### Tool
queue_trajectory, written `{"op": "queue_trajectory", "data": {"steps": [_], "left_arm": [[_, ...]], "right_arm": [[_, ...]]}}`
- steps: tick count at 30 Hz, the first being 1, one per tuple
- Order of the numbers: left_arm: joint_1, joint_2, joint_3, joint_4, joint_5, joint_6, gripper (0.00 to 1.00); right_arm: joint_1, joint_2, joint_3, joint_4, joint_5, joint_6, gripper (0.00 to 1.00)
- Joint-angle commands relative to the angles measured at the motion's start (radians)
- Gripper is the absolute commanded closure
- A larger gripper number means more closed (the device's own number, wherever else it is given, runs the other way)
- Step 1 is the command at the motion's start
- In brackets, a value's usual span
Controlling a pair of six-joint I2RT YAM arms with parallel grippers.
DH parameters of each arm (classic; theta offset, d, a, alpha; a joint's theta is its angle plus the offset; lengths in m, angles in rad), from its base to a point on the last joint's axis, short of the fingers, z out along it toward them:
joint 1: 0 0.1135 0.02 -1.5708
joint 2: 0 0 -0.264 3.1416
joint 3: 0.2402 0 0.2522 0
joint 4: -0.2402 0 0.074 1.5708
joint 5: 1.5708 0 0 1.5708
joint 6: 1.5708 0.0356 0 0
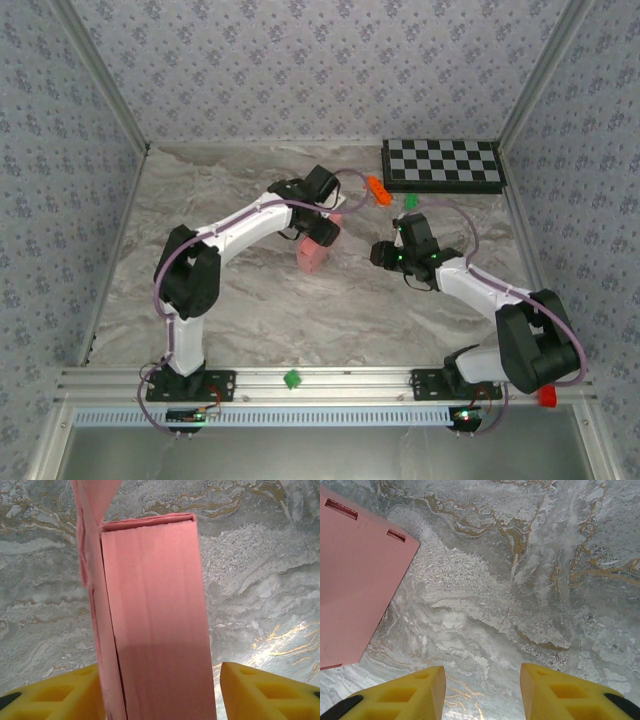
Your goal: Fold the paper box
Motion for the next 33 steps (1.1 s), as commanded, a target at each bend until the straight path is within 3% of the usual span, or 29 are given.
{"op": "queue_trajectory", "data": {"steps": [1,19,33], "left_arm": [[-0.006,0.006,-0.016,-0.007,-0.049,0.037,0.43],[-0.005,0.035,-0.020,-0.013,-0.081,0.124,0.51],[-0.004,0.028,-0.021,-0.025,0.042,0.337,0.49]], "right_arm": [[-0.009,-0.009,-0.013,-0.012,0.004,-0.001,0.55],[-0.015,-0.012,-0.016,-0.024,0.001,-0.002,0.54],[-0.020,-0.021,-0.015,-0.041,0.005,-0.003,0.53]]}}
